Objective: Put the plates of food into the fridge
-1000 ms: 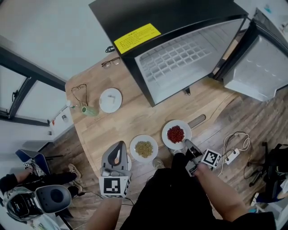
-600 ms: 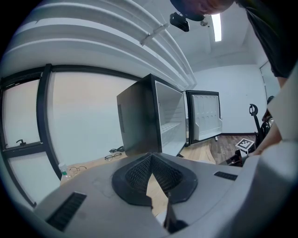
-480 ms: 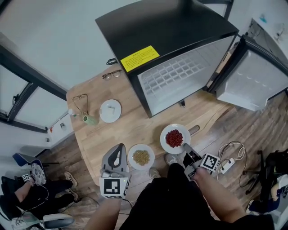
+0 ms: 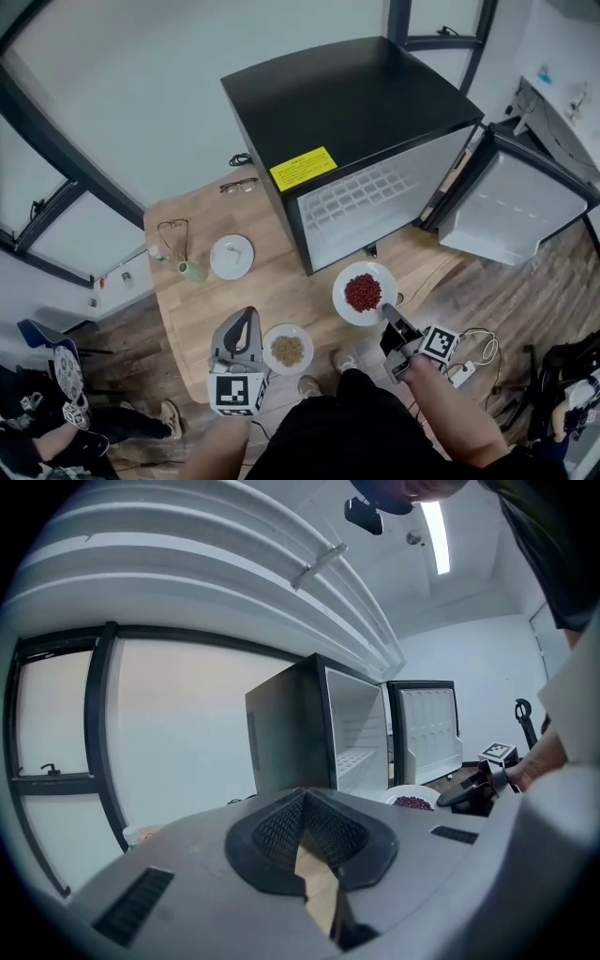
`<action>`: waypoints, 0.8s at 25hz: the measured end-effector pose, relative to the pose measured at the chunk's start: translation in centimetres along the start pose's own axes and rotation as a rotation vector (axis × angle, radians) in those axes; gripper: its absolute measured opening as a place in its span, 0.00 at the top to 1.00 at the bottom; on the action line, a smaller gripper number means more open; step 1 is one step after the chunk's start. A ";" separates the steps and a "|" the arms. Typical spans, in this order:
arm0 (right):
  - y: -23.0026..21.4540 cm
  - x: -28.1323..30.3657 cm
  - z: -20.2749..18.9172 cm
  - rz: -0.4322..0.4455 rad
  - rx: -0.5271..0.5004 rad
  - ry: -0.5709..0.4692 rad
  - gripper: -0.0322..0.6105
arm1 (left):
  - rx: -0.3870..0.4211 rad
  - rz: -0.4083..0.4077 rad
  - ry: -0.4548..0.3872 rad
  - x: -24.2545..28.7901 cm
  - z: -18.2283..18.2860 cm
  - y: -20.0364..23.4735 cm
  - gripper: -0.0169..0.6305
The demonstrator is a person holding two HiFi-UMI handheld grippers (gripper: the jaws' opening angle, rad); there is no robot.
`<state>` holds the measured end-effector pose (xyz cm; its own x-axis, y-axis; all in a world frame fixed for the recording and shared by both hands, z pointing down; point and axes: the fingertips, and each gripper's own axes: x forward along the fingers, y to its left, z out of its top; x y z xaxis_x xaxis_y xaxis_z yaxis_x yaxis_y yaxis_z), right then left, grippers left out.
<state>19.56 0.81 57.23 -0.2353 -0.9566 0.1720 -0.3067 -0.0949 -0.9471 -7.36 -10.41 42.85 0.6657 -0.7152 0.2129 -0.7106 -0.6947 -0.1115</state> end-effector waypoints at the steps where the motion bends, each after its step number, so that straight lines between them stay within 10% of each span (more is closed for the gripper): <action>1: 0.5 0.3 0.5 0.005 -0.001 0.000 0.90 | -0.001 0.004 -0.004 0.1 0.2 0.0 0.97; 20: 7.6 7.5 8.7 0.072 -0.010 -0.020 0.90 | 0.025 0.091 -0.074 2.1 4.5 3.2 0.97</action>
<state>23.51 -9.49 48.94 -0.2384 -0.9662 0.0979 -0.2990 -0.0229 -0.9540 -7.25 -14.49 38.55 0.6140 -0.7787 0.1289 -0.7639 -0.6273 -0.1514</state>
